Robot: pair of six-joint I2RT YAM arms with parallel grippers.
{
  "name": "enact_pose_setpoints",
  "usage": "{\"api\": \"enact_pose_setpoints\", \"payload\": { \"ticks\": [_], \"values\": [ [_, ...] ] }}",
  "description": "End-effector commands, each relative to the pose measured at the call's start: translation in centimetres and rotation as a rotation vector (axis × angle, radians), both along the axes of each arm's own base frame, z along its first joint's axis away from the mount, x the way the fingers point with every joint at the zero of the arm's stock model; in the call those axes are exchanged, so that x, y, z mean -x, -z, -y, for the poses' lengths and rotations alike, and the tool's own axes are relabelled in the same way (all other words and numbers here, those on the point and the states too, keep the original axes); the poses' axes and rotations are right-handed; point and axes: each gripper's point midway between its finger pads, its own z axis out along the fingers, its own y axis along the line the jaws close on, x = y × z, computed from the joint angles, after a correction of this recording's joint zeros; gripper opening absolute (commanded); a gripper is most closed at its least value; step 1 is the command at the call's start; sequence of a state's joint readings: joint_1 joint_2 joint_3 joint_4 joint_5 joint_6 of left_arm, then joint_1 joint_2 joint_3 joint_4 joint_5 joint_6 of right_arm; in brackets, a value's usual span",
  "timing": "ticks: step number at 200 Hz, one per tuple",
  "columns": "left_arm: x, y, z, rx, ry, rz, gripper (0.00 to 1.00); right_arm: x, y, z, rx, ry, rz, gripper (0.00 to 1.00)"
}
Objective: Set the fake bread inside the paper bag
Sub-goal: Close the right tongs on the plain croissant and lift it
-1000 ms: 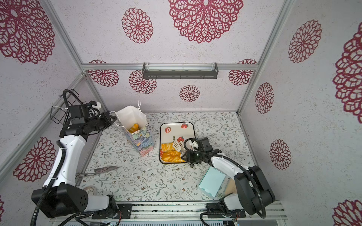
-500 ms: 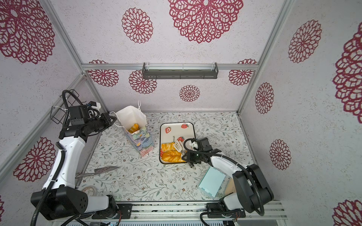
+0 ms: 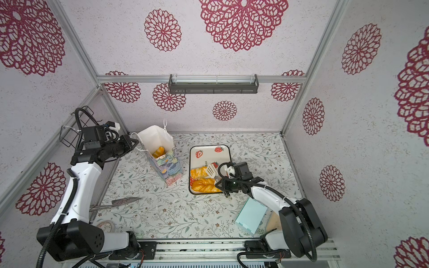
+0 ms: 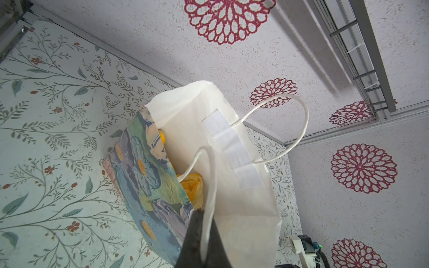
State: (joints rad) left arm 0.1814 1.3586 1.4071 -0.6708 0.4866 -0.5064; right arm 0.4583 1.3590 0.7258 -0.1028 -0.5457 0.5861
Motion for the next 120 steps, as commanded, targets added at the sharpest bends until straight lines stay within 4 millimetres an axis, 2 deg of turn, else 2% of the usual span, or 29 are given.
{"api": "enact_pose_setpoints", "payload": {
  "ticks": [1,73,120],
  "values": [
    [0.4,-0.6,0.4,-0.001,0.012,0.017,0.02,-1.1,-3.2,-0.1,-0.042,0.007,0.101,0.23],
    [0.7,-0.8,0.5,-0.002,0.016,0.02,0.02,-2.2,-6.2,1.2,-0.085,0.068,0.165,0.23],
    [0.9,-0.8,0.5,-0.006,0.019,0.019,0.02,-2.9,-9.7,1.5,-0.166,0.105,0.236,0.22]
  ]
}}
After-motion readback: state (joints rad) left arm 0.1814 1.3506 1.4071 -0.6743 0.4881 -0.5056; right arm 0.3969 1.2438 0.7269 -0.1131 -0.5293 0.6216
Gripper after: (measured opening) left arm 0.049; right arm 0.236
